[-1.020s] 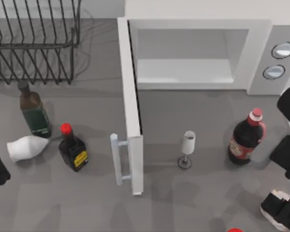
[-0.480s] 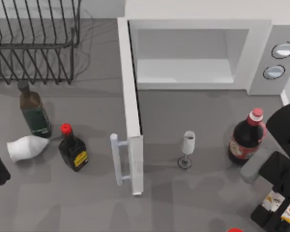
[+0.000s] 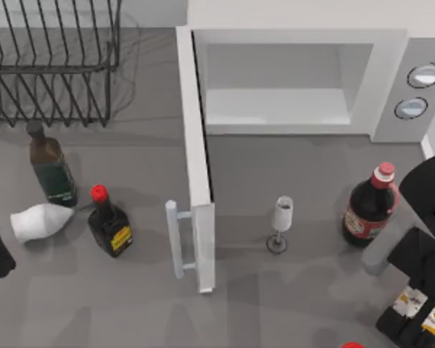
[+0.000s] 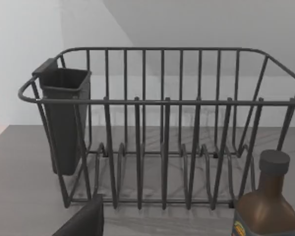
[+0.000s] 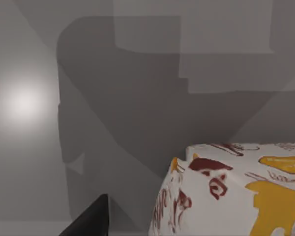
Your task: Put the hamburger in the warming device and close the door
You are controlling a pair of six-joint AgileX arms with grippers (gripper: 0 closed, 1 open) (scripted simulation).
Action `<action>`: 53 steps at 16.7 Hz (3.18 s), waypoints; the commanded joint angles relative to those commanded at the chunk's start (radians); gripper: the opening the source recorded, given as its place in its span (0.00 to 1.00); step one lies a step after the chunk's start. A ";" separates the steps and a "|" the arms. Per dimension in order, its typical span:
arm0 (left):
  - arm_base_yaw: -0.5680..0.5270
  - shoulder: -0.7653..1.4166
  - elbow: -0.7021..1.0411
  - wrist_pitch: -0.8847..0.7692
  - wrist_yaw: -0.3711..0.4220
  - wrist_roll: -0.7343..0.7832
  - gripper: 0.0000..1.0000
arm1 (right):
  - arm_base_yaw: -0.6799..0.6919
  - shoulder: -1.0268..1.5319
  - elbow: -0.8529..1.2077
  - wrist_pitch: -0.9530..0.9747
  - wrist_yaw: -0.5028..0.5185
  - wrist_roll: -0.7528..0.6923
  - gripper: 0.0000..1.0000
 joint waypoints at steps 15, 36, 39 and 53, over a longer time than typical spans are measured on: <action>0.000 0.000 0.000 0.000 0.000 0.000 1.00 | 0.000 0.000 0.000 0.000 0.000 0.000 0.00; 0.000 0.000 0.000 0.000 0.000 0.000 1.00 | -0.006 -0.243 0.317 -0.533 -0.009 -0.007 0.00; 0.000 0.000 0.000 0.000 0.000 0.000 1.00 | -0.010 -0.265 0.348 -0.504 0.022 -0.004 0.00; 0.000 0.000 0.000 0.000 0.000 0.000 1.00 | 0.072 0.282 0.701 0.563 0.569 0.308 0.00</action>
